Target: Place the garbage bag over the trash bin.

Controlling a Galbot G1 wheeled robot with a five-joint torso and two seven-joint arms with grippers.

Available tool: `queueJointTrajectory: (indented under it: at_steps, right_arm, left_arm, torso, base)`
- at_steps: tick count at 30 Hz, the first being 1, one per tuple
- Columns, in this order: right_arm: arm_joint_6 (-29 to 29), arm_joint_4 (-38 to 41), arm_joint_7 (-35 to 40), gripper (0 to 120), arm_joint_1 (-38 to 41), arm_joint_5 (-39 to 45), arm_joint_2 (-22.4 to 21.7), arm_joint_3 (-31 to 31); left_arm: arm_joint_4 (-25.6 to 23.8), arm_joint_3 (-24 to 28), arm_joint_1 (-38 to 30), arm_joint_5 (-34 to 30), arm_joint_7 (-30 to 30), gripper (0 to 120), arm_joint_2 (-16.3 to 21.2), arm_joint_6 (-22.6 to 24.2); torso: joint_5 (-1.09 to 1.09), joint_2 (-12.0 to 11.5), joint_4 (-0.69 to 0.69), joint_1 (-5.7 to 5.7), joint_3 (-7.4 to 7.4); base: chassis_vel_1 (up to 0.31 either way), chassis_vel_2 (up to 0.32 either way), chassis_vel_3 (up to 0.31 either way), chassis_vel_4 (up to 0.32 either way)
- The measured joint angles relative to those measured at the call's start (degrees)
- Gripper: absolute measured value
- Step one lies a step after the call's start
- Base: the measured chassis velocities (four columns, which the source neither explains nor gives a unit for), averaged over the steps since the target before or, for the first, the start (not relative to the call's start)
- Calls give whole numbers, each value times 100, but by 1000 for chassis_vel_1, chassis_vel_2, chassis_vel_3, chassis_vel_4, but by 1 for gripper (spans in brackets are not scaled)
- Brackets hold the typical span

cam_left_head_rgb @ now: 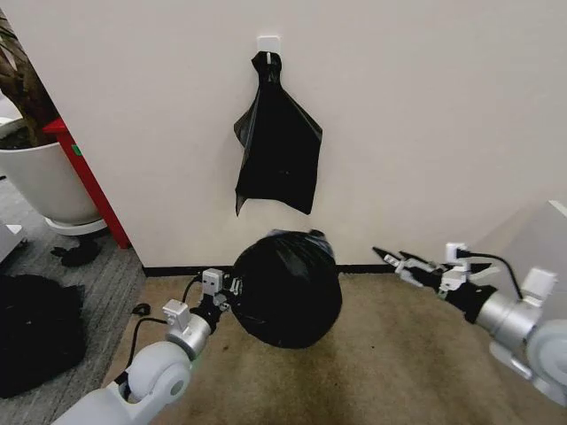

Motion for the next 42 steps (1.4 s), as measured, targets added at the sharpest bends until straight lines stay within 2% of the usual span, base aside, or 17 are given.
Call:
queueJointTrajectory:
  at_steps: [3,10,23,34,42]
  right_arm:
    - [7,-183,-7,100,216,-185,101,-342]
    - [-28,-89,38,100,175,-107,166,-396]
    - [-11,-328,87,100,225,-540,230,-506]
    - [-10,-840,169,100,730,-551,84,-677]
    - [-5,-1064,164,100,899,-556,68,-625]
  left_arm:
    - [-43,-10,-10,476,142,0,81,-158]
    - [-97,-4,-43,591,132,0,87,-205]
    - [-363,3,22,569,101,0,174,-230]
    - [-743,-24,134,534,151,0,286,-226]
    - [-758,-48,188,512,133,0,297,-211]
  torso:
    - [-1,0,1,0,0]
    - [-3,0,0,0,0]
    - [0,0,0,0,-1]
    - [0,0,0,0,0]
    - [1,0,1,0,0]
  base:
    - [0,0,0,0]
    - [0,0,0,0]
    - [0,0,0,0]
    - [0,0,0,0]
    - [0,0,0,0]
